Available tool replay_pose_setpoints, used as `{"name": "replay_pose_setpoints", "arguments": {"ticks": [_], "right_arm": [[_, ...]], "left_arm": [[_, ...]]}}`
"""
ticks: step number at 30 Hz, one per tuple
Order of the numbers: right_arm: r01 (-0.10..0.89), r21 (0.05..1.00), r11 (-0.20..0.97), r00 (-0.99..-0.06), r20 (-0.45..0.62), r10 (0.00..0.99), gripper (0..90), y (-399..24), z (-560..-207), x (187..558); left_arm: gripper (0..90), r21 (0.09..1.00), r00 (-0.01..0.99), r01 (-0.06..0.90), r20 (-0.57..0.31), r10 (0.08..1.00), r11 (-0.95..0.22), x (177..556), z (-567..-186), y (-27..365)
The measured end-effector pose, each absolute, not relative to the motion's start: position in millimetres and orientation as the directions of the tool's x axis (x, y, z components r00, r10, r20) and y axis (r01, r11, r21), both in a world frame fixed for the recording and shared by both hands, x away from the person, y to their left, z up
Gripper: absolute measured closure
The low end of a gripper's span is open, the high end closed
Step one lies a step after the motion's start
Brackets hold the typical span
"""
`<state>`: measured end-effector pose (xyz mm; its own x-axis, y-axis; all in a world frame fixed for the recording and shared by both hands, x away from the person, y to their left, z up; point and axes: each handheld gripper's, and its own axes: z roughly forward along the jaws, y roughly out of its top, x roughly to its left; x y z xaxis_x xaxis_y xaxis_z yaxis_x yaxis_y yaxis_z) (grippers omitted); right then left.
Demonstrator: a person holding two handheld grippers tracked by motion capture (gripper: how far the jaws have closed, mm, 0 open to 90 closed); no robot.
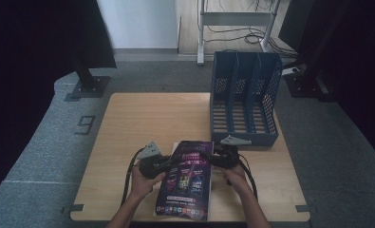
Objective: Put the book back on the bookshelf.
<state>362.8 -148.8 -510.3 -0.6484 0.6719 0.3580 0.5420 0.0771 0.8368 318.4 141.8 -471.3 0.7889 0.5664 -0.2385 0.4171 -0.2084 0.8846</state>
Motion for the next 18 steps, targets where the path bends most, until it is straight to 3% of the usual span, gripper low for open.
{"name": "replay_pose_setpoints", "arguments": {"ticks": [3, 18], "right_arm": [[0.543, 0.837, 0.071, -0.649, 0.364, 0.668, 64.4, -153.0, -507.3, 362.1], [0.467, 0.883, 0.043, -0.666, 0.319, 0.674, 71.1, -161.0, -479.4, 346.5]], "left_arm": [[85.2, 0.882, 0.784, 0.420, -0.235, 0.574, -0.212, 319.2, -472.3, 141.8], [85.2, 0.898, 0.773, 0.407, -0.242, 0.586, -0.166, 321.5, -470.9, 149.1]]}}
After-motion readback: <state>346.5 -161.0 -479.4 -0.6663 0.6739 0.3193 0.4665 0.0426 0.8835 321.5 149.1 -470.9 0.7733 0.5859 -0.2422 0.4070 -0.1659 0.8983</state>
